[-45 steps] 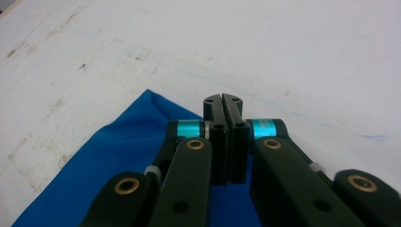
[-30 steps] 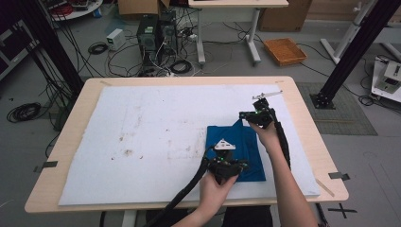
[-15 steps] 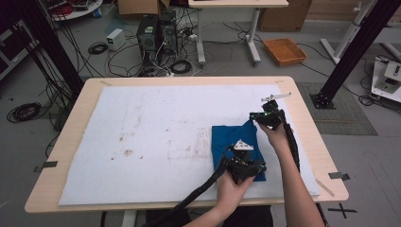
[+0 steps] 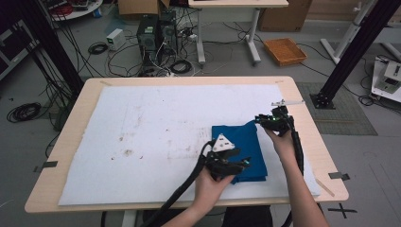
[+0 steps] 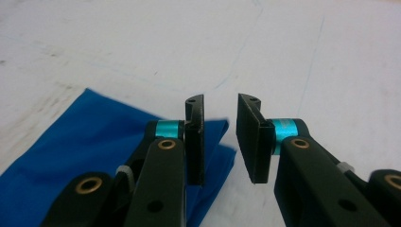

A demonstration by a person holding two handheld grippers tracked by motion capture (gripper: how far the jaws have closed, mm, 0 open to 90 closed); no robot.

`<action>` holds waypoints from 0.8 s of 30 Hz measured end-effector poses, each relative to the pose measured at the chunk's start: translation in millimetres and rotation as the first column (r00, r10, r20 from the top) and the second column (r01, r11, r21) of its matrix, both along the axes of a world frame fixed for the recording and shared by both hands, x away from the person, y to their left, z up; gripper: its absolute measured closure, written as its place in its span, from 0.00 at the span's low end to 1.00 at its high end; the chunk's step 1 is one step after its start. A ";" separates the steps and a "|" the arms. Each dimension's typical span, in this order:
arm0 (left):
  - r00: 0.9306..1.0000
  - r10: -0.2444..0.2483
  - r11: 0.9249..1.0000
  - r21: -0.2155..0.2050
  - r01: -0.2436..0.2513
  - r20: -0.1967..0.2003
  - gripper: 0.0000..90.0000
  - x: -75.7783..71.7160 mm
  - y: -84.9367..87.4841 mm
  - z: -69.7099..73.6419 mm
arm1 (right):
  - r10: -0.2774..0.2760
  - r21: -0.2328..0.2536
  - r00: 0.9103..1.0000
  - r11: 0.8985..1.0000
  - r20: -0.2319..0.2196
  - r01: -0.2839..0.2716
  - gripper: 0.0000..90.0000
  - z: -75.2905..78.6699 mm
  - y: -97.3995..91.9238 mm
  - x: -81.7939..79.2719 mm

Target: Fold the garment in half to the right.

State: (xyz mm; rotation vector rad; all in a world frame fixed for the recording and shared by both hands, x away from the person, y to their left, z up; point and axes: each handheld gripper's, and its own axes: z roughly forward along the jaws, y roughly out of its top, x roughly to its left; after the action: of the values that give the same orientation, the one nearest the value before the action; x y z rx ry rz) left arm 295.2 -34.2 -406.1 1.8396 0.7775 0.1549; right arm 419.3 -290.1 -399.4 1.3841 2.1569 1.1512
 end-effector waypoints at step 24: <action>0.980 0.194 0.981 0.024 -0.195 0.037 0.53 -16.4 136.7 2.8 | 0.017 0.116 0.997 0.993 -0.071 -0.009 0.98 -44.7 -19.7 -166.6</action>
State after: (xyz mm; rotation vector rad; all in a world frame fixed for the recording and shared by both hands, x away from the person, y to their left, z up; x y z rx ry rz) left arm 278.8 102.5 -403.3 1.7801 0.9340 0.3239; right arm 252.7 -309.7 -444.1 1.4840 2.1823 1.2678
